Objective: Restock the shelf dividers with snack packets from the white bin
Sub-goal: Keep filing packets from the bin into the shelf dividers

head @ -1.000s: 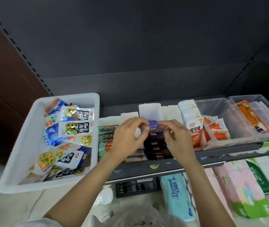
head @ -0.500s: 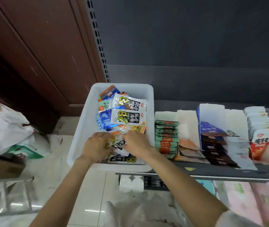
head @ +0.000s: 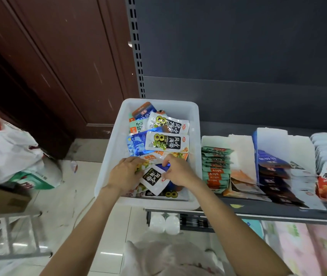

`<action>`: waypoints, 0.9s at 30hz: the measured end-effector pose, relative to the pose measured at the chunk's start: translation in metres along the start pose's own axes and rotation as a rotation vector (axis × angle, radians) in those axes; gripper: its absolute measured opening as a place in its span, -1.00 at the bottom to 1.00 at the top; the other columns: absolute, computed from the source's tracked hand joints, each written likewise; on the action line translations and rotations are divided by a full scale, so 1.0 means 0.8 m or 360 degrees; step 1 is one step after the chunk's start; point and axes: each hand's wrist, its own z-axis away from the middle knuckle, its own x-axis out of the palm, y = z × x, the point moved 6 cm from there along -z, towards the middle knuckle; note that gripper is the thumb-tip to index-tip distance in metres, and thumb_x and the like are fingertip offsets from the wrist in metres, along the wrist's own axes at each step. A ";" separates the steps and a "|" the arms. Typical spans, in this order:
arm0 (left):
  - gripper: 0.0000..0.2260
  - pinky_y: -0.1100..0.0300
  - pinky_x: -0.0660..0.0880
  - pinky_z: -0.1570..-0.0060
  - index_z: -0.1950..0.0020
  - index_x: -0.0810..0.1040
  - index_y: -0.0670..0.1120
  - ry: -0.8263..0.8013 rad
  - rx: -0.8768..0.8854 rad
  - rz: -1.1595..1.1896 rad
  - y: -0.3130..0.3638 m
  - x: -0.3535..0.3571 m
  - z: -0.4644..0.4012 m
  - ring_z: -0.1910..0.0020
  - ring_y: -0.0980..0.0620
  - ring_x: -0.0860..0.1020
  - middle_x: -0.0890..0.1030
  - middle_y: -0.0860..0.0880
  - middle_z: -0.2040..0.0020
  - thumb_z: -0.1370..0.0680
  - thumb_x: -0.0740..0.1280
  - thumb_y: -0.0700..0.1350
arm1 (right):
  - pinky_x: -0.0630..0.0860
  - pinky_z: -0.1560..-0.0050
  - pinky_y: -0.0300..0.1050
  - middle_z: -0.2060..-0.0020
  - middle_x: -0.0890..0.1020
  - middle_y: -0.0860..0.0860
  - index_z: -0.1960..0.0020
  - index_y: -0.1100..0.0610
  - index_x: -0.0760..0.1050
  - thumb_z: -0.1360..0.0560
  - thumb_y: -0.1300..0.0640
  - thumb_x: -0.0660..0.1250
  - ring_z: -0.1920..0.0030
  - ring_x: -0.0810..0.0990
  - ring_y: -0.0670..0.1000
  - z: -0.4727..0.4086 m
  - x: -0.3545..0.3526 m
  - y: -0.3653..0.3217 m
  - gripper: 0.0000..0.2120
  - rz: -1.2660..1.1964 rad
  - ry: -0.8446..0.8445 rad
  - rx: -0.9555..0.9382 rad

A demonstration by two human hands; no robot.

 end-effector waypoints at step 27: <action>-0.82 0.27 0.45 -0.12 -0.07 0.58 0.10 0.0043 0.1022 0.1095 0.482 -0.008 0.013 -0.02 0.29 0.54 0.62 0.23 -0.02 -0.51 0.38 -0.12 | 0.53 0.25 -0.17 0.13 0.67 -0.03 0.04 0.02 0.54 -0.49 0.25 0.37 0.24 0.60 -0.14 0.306 -0.294 0.301 -0.86 -0.1015 0.1448 -0.0011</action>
